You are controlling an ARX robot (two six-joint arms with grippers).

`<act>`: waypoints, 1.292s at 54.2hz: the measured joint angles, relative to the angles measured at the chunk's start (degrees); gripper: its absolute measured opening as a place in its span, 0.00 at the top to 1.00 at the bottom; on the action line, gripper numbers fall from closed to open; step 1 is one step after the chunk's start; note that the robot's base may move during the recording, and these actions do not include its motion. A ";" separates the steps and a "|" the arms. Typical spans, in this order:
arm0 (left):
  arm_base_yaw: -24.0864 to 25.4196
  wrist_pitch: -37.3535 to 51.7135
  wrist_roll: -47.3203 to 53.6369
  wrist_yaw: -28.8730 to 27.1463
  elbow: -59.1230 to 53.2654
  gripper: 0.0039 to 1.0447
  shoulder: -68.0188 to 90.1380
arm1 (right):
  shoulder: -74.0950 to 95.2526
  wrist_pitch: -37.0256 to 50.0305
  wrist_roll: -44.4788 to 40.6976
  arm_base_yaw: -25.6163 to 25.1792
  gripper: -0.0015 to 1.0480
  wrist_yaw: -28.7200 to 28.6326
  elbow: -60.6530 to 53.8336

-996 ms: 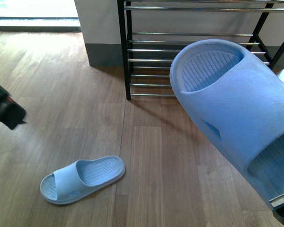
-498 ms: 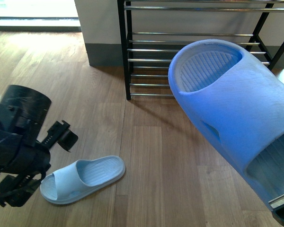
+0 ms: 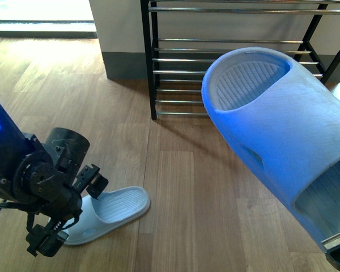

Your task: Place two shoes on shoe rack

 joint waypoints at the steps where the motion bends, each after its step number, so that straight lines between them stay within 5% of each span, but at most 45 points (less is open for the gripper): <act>1: -0.04 -0.55 0.13 -0.09 0.85 0.09 0.76 | 0.00 0.00 0.00 0.00 0.98 0.00 0.00; 31: 0.07 -4.17 4.24 -3.21 5.92 0.10 6.88 | 0.00 0.00 0.00 0.00 0.98 0.00 0.00; 55: 0.70 -9.94 5.95 -3.13 7.48 0.69 8.59 | 0.02 0.00 0.00 0.00 0.98 0.00 0.00; 66: 1.53 -10.62 12.90 -9.44 4.52 0.98 5.49 | 0.02 0.00 0.00 0.00 0.98 0.00 0.00; 70: 2.99 -7.50 19.63 -13.44 0.04 0.98 -0.02 | 0.02 0.00 0.00 0.00 0.98 0.00 0.00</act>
